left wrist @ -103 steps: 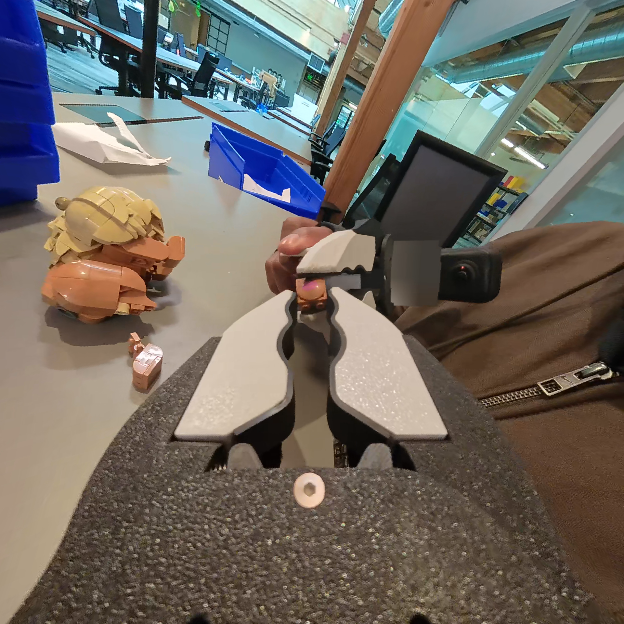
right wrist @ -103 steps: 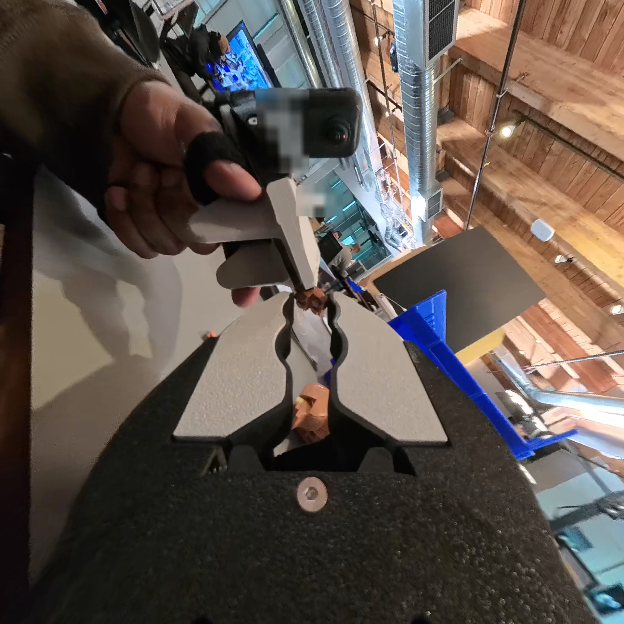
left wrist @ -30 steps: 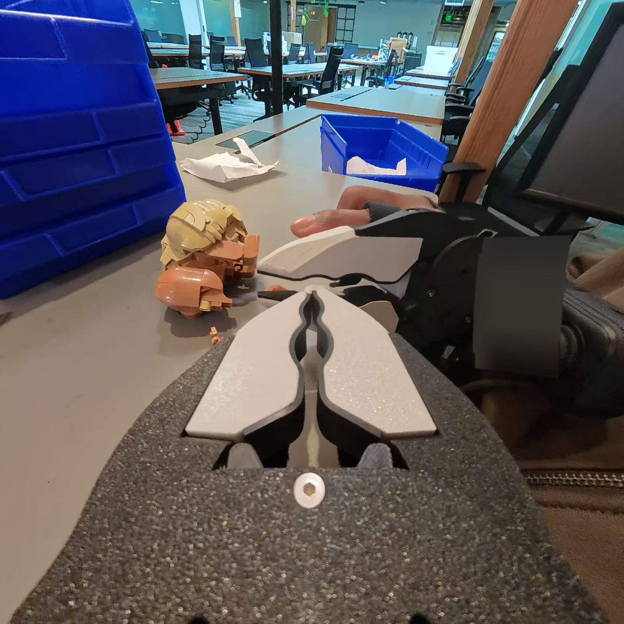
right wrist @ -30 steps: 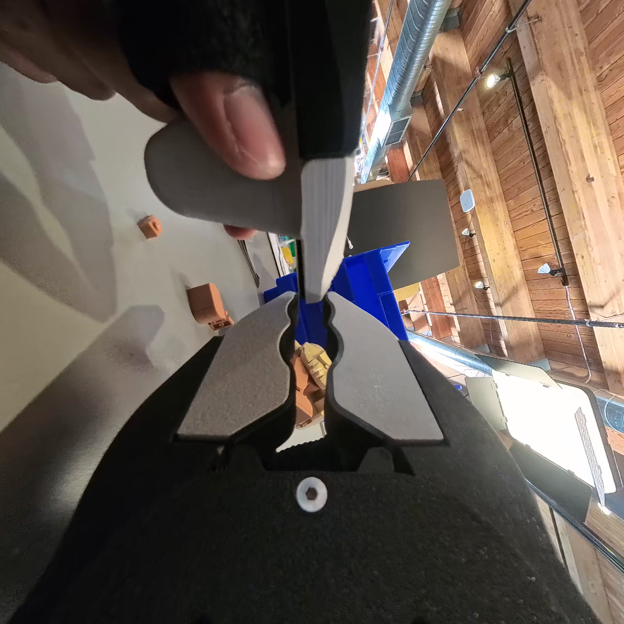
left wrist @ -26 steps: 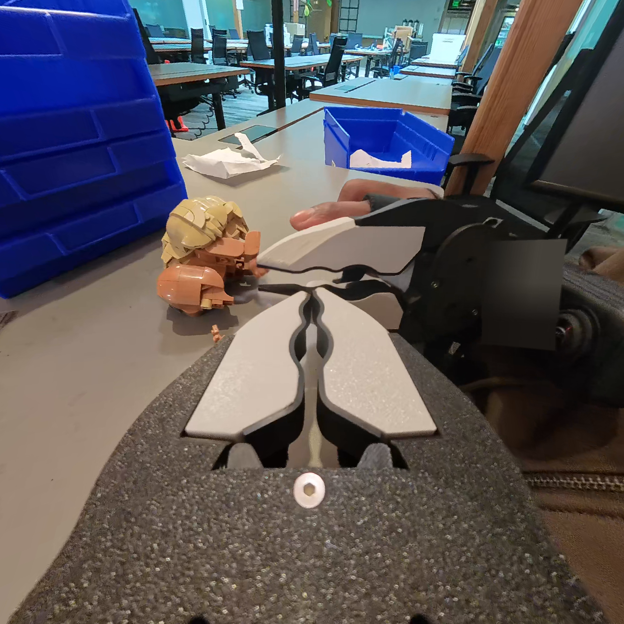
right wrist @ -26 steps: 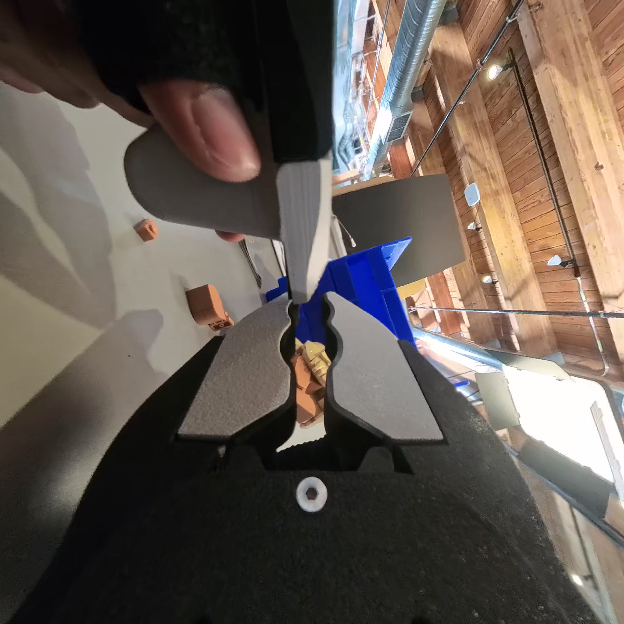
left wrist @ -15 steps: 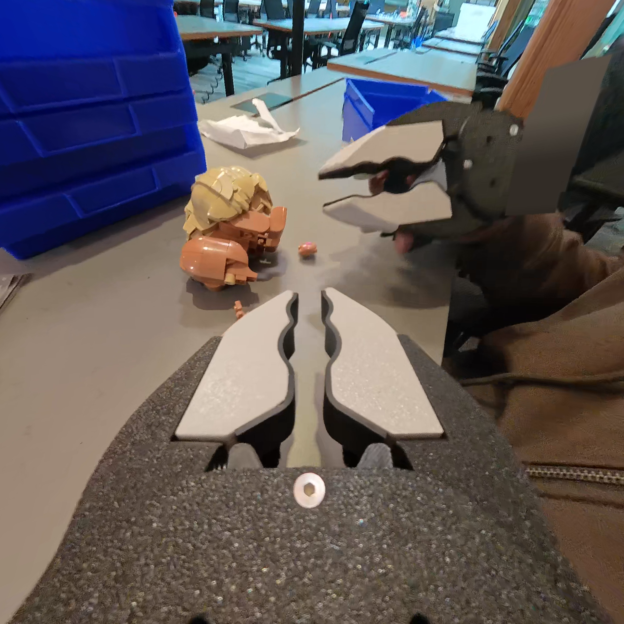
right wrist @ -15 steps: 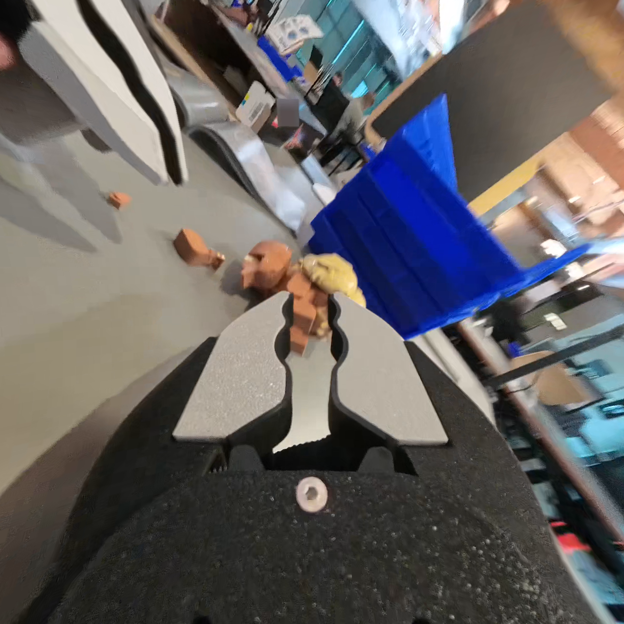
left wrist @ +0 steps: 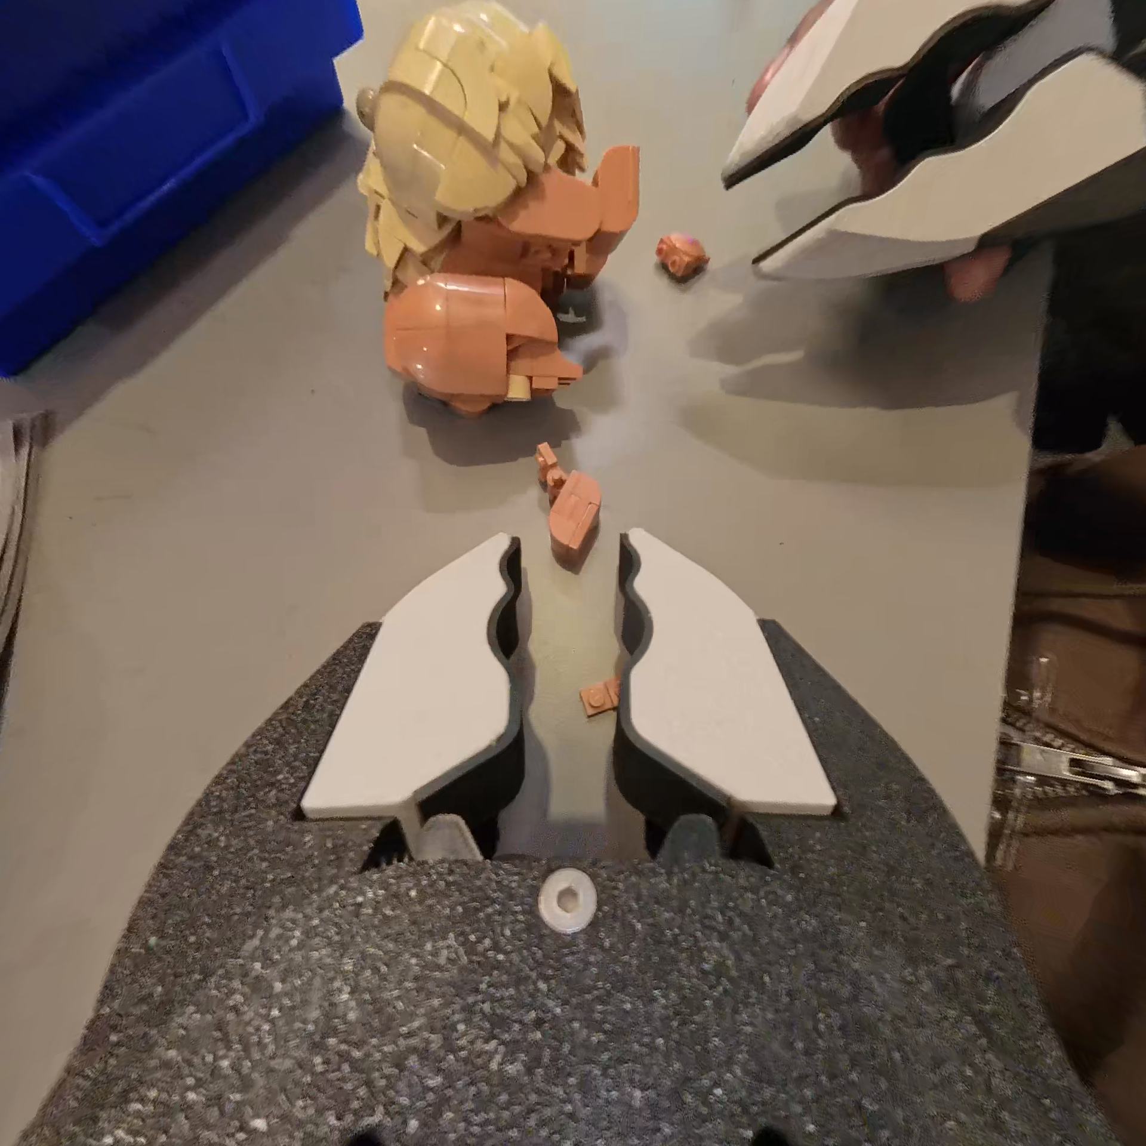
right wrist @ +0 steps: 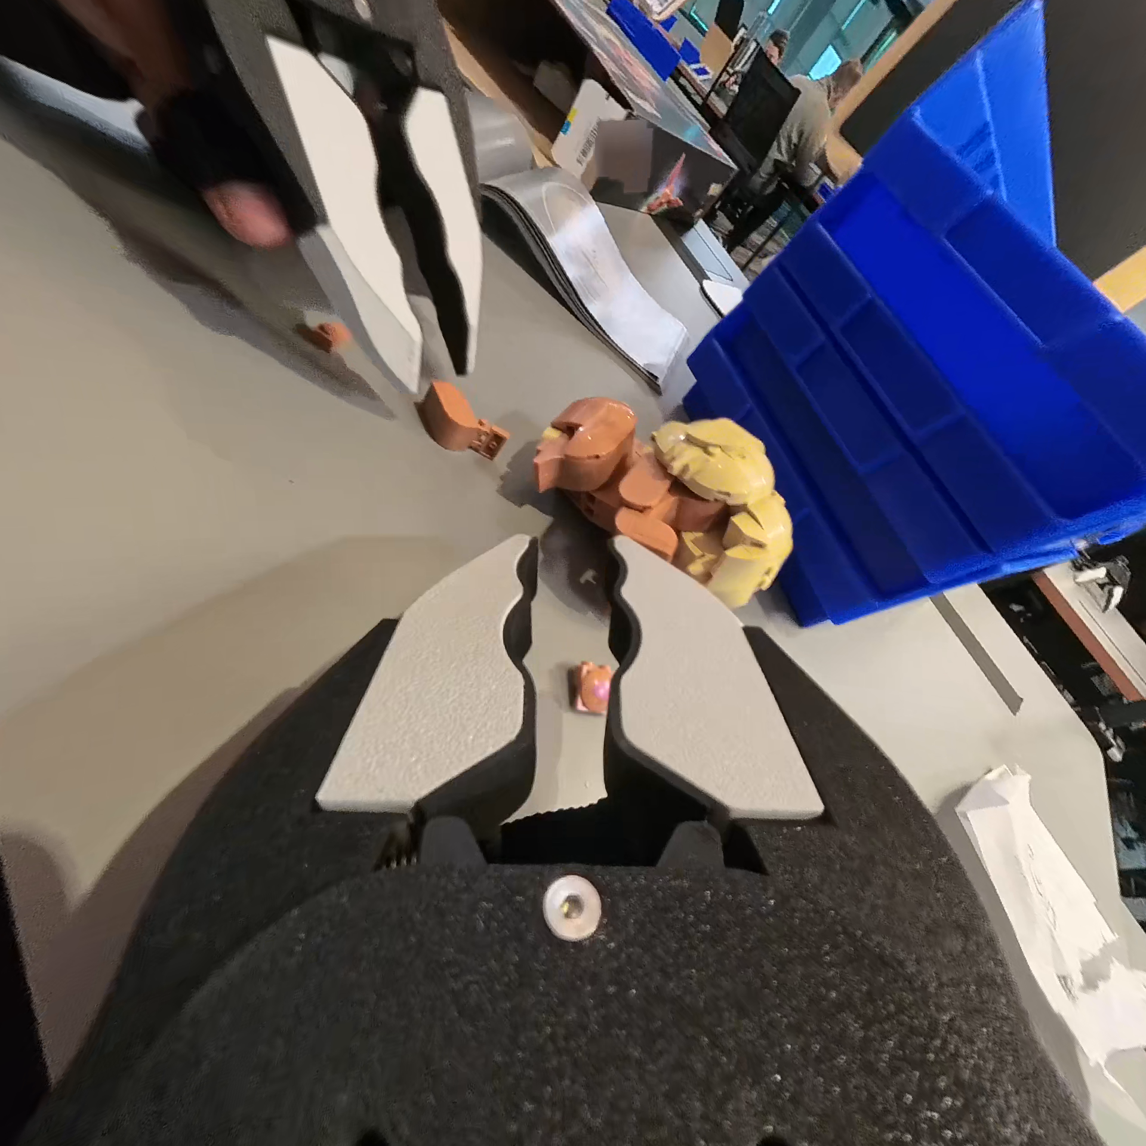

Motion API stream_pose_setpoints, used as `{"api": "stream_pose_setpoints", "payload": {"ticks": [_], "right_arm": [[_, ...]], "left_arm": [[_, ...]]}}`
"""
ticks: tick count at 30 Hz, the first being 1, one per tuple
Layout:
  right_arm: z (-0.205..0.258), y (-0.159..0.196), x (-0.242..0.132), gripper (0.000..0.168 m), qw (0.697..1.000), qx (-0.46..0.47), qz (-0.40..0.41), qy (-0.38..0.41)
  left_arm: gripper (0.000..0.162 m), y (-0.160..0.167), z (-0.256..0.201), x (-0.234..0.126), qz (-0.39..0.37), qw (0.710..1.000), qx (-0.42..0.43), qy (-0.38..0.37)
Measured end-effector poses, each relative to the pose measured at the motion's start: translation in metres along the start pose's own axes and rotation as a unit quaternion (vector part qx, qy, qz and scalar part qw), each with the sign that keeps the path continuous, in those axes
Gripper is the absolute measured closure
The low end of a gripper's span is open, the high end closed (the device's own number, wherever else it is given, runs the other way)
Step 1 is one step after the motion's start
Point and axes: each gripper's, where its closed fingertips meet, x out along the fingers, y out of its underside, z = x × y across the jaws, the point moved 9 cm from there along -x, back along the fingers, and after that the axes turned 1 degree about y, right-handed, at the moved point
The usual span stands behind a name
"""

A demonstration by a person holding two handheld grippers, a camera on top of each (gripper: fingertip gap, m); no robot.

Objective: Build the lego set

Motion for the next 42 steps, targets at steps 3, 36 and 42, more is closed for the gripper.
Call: {"api": "stream_pose_setpoints", "payload": {"ticks": [3,36,42], "right_arm": [[0.008,-0.007,0.008,0.148,1.0,-0.014,-0.005,-0.011],[0.035,-0.022,0.027,0.148,0.994,-0.075,-0.007,-0.074],[0.042,-0.03,0.033,0.148,0.991,-0.076,-0.008,-0.11]], "left_arm": [[0.144,-0.001,-0.002,0.008,0.028,0.999,0.032,-0.017],[0.14,0.025,0.024,-0.023,0.037,0.958,0.223,0.174],[0.162,0.02,0.028,-0.017,0.046,0.948,0.24,0.205]]}}
